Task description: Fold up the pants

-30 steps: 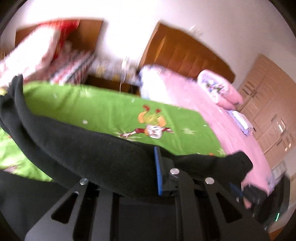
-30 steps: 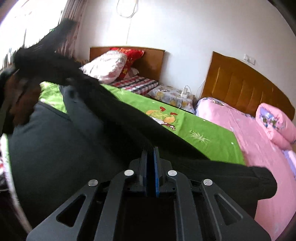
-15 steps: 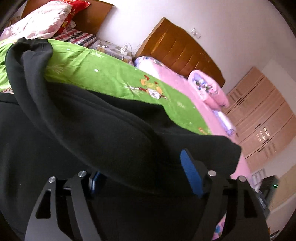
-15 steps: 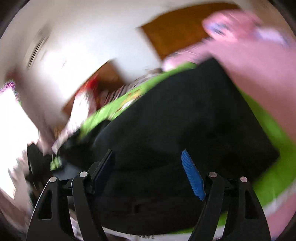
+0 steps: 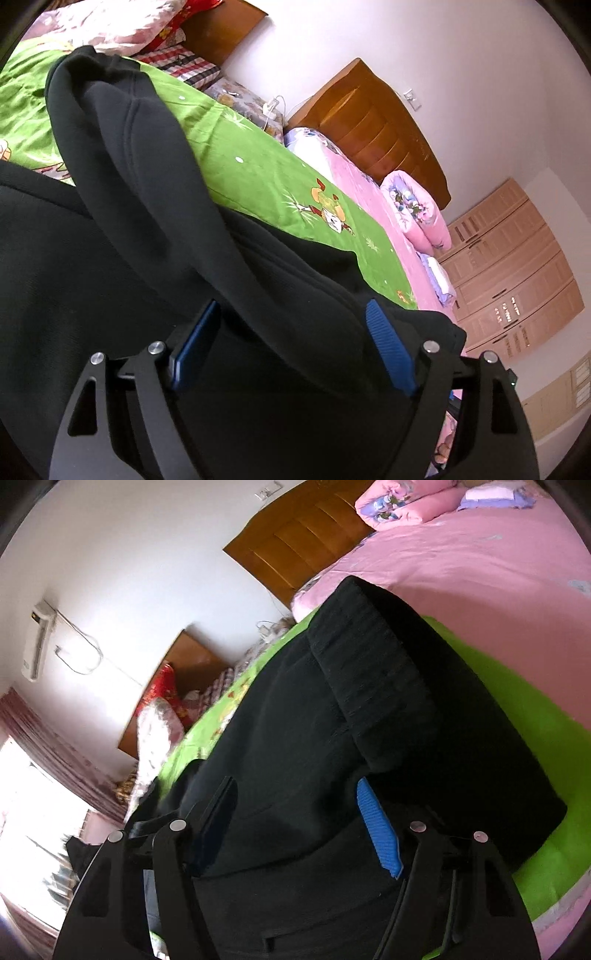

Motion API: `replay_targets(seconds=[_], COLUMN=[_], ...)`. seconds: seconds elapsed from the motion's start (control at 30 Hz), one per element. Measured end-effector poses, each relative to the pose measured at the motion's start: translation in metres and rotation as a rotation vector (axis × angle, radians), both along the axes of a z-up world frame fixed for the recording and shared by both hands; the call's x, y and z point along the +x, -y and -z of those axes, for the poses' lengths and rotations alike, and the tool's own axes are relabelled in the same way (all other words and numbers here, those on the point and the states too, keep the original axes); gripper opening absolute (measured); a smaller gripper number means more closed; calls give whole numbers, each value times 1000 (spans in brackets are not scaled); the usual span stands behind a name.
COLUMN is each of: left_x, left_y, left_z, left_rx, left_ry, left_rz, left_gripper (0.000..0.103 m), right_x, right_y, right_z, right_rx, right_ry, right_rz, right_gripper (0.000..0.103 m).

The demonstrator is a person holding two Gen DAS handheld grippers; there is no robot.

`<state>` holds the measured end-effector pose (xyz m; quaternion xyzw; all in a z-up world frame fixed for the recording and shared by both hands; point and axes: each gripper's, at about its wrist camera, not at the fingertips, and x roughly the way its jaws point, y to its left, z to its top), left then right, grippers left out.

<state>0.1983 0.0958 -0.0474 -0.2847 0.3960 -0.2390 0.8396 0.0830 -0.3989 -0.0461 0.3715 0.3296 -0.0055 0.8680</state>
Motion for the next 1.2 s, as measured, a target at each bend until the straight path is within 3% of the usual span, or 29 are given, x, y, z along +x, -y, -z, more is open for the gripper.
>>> replay_targets(seconds=[0.1,0.37,0.53,0.67,0.83,0.87,0.97,1.03,1.1,1.2], left_x=[-1,-9,-8,-9,-9,-9,-10,-10,-9,-5], left_y=[-3,-2,9,10,9,9,9,8,9,12], left_z=[0,-4,3,3,4,5,4,1,-1,-6], left_rx=[13,34,50,60,54,53,50,47,48,49], left_ry=[-8,6,-14,-14,-19,-25,-31,-28,-27,-26], left_rz=[3,22,38,39,34,36,39,36,34,27], left_gripper=[81,81,81,81,82,82,82,82,82,82], right_x=[5,-24,0,-7,6,6,9,12,11,3], right_y=[-10,26,30,41,33,24,12,12,13,9], right_z=[0,3,15,-1,21,18,14,15,18,21], right_rx=[-72,-55,-66,62,49,-25,-41,-36,-54,-64], right_ry=[-71,-31,-45,107,-14,-9,16,42,35,57], right_rz=[-41,153,104,64,3,-12,-76,-86,-67,-29], right_gripper=[64,64,66,66,66,66,65,53,26,18])
